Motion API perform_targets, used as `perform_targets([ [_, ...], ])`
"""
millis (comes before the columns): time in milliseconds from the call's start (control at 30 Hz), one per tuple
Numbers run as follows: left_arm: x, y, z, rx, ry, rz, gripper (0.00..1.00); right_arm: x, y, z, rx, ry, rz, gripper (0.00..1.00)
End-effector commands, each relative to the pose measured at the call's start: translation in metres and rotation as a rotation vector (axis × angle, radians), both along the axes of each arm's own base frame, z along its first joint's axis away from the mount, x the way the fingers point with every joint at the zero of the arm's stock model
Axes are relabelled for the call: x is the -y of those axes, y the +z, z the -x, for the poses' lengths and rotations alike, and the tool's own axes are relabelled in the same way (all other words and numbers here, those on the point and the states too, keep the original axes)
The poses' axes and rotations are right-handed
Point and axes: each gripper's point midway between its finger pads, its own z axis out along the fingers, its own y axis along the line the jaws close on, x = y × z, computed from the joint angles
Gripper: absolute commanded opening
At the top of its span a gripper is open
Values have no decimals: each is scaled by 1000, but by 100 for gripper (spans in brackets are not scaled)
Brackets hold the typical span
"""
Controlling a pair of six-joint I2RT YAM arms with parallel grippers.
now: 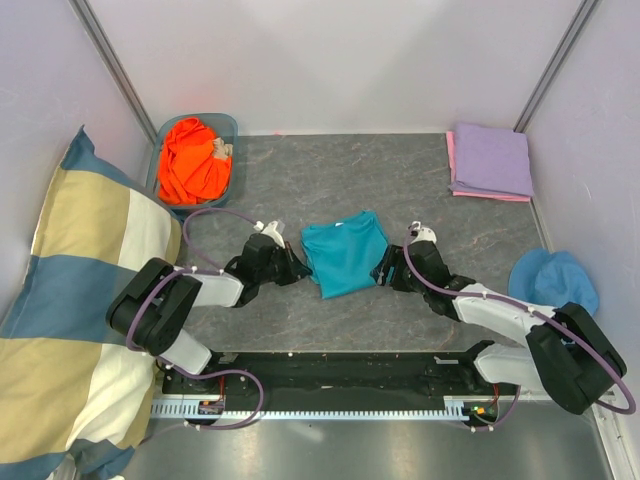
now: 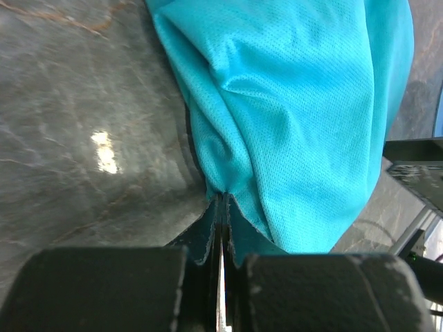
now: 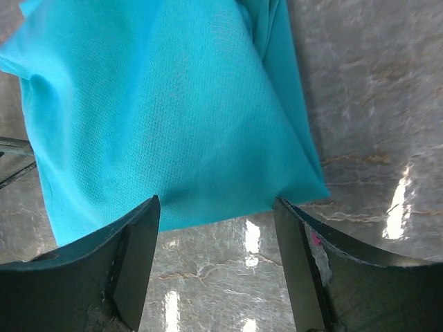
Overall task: Fold and stack the t-shirts
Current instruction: Smooth out wrinkles on the folded tshirt
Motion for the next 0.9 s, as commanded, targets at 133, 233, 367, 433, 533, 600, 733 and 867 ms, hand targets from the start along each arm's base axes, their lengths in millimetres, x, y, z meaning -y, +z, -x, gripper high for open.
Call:
perform_targets([
  [133, 19, 12, 13, 6, -38, 61, 2, -15, -5, 2, 12, -3, -36, 74],
  [233, 23, 11, 18, -7, -46, 73, 2, -22, -7, 7, 9, 6, -37, 74],
  [367, 30, 10, 27, -20, -66, 83, 2, -32, -11, 13, 0, 14, -43, 74],
  [433, 33, 10, 32, -29, -76, 88, 2, -37, -12, 16, 1, 21, -46, 74],
  [533, 36, 10, 40, -45, -85, 101, 2, -43, -14, 17, -4, 25, -45, 74],
  [600, 38, 14, 45, -48, -89, 117, 2, -45, -14, 17, -2, 28, -41, 73],
  [733, 38, 19, 55, -59, -103, 134, 2, -47, -11, 16, 4, 24, -32, 75],
  [867, 30, 19, 63, -96, -103, 90, 15, -42, -5, 14, 16, 5, -15, 86],
])
